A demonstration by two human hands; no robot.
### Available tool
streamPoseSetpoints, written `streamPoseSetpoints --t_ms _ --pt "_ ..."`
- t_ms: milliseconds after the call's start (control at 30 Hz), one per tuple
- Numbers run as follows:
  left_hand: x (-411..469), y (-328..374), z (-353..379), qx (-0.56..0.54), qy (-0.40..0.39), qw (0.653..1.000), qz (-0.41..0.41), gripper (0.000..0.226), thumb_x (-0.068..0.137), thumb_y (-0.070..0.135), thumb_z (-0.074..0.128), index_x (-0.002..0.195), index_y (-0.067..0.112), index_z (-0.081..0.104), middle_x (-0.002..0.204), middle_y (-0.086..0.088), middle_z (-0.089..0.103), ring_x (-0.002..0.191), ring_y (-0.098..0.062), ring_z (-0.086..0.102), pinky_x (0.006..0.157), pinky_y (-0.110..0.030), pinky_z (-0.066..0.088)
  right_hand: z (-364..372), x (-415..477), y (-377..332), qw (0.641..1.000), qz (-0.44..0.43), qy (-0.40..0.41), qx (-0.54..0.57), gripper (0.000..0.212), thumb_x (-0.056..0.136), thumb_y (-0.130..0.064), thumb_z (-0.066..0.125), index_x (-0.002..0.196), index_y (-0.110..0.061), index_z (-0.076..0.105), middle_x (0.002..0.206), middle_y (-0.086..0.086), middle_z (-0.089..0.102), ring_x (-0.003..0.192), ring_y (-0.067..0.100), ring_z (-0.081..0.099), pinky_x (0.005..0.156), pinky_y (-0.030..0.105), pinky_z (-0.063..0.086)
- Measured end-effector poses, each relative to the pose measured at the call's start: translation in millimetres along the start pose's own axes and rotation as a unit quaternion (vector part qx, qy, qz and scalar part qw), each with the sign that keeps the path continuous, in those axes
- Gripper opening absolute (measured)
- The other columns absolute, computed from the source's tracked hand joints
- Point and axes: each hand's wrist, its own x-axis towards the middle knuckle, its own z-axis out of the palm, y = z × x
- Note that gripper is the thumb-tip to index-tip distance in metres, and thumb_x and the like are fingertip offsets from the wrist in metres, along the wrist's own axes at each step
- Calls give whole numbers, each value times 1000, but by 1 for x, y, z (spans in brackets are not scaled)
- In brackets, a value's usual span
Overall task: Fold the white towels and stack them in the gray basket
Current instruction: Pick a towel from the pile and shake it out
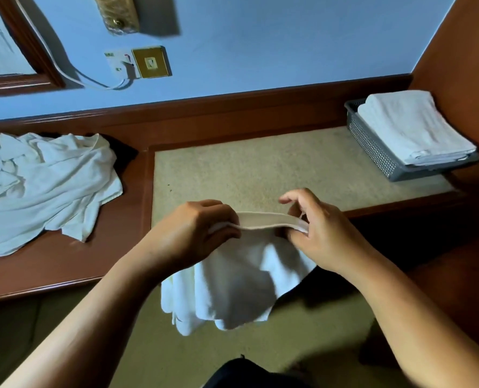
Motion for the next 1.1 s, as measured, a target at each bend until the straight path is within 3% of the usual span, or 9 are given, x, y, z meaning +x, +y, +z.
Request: streamPoseSetpoints --t_ms 67,133,267,400,500,700,833,967,1100 --pt "2 -1 1 -1 -1 1000 4 14 94 36 66 97 24 72 90 11 67 77 -9 66 64 -37 54 1 3 -4 998 -34 -21 -43 27 85 -14 60 111 -23 61 95 -14 62 83 6 61 70 23 50" --pt "4 1 2 0 -2 1000 15 16 95 37 65 98 23 72 91 10 66 77 -9 65 64 -36 53 5 5 -10 994 -49 -5 -96 17 79 -12 52 92 -19 62 90 -7 61 82 17 61 66 32 50" --pt "6 5 8 7 20 1000 23 16 95 38 65 97 23 70 88 11 62 72 -10 62 59 -34 51 19 13 -21 987 -24 25 -159 14 73 -5 48 75 -18 51 71 -2 56 67 26 54 55 29 33" --pt "-1 -6 12 10 53 998 13 21 95 40 64 98 20 71 87 10 57 68 -11 58 57 -27 45 10 15 -30 986 -47 55 -147 15 77 -25 37 63 -21 38 51 -7 35 49 20 34 46 25 21" --pt "-16 -25 35 12 27 1000 -4 22 98 39 60 102 20 71 92 6 57 73 -14 61 63 -29 49 0 21 -35 983 -84 51 -154 29 76 -38 44 55 -20 38 44 -5 35 43 24 39 45 21 23" --pt "-64 -85 121 51 -90 969 -222 33 94 52 51 101 27 69 109 -1 62 98 -28 64 76 -41 54 4 39 -40 971 -135 55 -189 41 84 -45 52 54 -17 52 42 -9 25 37 19 29 48 19 26" --pt "-109 -114 152 164 -202 887 -381 28 97 29 54 122 25 65 119 0 54 115 -27 52 85 -42 53 0 42 -37 967 -146 23 -208 42 85 -49 61 55 -23 48 43 -11 32 39 18 35 48 17 24" --pt "-162 -141 156 149 -206 821 -511 26 92 14 48 107 21 69 114 -3 62 107 -26 57 90 -45 55 -15 43 -32 958 -131 -54 -248 49 76 -68 68 60 -29 43 45 -12 33 48 16 41 48 18 17" --pt "-177 -147 147 84 -195 834 -510 19 98 33 53 105 39 69 122 1 58 114 -25 56 95 -41 50 -27 44 -29 951 -89 -108 -275 47 69 -73 68 76 -26 64 61 -8 54 64 15 49 54 26 31"
